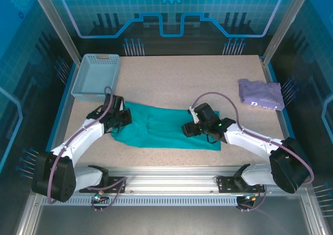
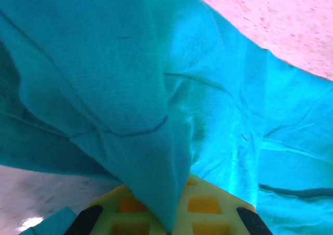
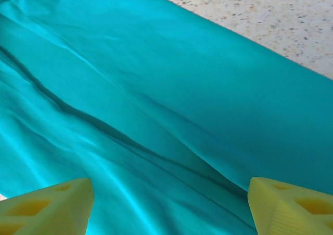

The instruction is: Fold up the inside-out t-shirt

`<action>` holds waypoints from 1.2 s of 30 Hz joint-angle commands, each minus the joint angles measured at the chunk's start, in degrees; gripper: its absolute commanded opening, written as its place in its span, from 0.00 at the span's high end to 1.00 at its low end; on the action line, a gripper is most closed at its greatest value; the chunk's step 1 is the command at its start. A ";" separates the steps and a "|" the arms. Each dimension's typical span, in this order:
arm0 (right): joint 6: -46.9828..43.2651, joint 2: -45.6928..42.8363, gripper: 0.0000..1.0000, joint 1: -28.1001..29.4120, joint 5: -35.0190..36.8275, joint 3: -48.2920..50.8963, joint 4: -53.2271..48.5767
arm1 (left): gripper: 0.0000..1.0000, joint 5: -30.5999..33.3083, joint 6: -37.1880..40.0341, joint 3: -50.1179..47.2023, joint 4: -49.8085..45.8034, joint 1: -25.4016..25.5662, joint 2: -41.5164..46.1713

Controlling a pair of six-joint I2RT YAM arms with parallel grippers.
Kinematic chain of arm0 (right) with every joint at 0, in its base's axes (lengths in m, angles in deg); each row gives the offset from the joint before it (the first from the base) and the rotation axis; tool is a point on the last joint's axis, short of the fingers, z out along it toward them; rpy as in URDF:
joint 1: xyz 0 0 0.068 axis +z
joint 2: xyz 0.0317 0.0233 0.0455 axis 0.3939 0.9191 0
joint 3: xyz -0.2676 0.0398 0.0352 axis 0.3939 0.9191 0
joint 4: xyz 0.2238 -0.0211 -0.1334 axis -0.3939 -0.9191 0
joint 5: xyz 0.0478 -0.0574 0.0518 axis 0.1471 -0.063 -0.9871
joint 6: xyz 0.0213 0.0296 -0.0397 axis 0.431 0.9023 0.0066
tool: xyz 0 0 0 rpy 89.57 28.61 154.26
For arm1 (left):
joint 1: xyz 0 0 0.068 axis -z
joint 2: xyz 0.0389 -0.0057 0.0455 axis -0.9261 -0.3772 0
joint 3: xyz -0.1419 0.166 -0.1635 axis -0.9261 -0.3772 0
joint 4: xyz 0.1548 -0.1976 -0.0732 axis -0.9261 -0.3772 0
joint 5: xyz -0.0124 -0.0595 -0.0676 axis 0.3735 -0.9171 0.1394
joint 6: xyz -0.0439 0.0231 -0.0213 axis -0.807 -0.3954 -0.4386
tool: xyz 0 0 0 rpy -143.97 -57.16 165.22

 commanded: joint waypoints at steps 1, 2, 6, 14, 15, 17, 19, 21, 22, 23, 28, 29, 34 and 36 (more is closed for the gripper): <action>-0.26 -2.86 0.21 -2.16 -1.39 0.37 -0.78 | 1.00 7.96 5.76 7.27 -13.78 -0.23 -0.12; -0.17 -3.83 0.21 -2.71 -1.66 0.66 -1.00 | 1.00 10.29 7.69 9.64 -16.96 -0.23 -1.12; 0.29 -8.21 0.21 -4.87 -2.38 2.12 -2.01 | 1.00 24.95 14.68 19.17 -28.34 -0.23 -5.74; -0.43 -14.61 0.21 -8.11 -2.49 3.89 -4.52 | 1.00 40.42 18.42 31.52 -38.67 1.21 -14.66; -0.42 -14.95 0.21 -8.28 -2.61 4.07 -4.61 | 1.00 40.64 17.99 31.91 -38.77 2.23 -15.27; -0.26 -15.28 0.20 -8.56 -2.65 4.43 -4.61 | 1.00 40.15 16.87 32.64 -38.97 4.93 -17.08; -0.08 -15.29 0.20 -8.73 -2.90 4.52 -4.61 | 1.00 39.44 15.38 33.60 -39.84 7.49 -19.14; -0.07 -15.20 0.20 -8.75 -3.01 4.45 -4.79 | 1.00 38.87 13.01 35.02 -41.25 10.10 -21.53; -0.08 -15.20 0.20 -8.78 -2.93 4.48 -4.87 | 1.00 38.09 11.47 35.78 -42.12 11.64 -22.86; -0.08 -15.24 0.20 -8.85 -2.80 4.40 -5.04 | 1.00 37.13 9.78 36.69 -42.75 13.52 -24.22; -0.59 -15.41 0.20 -9.34 -2.11 3.58 -6.31 | 1.00 29.62 2.70 42.11 -42.70 23.71 -31.41; -0.77 -15.61 0.20 -9.58 -2.08 3.39 -6.74 | 0.99 26.36 2.04 43.43 -41.02 25.61 -33.02; -1.13 -17.23 0.20 -11.26 -1.88 3.20 -8.11 | 0.52 5.72 0.01 50.76 -29.59 31.30 -41.51; -0.72 -17.73 0.20 -11.84 -1.95 3.50 -8.16 | 0.43 1.67 0.10 53.79 -26.93 32.47 -42.56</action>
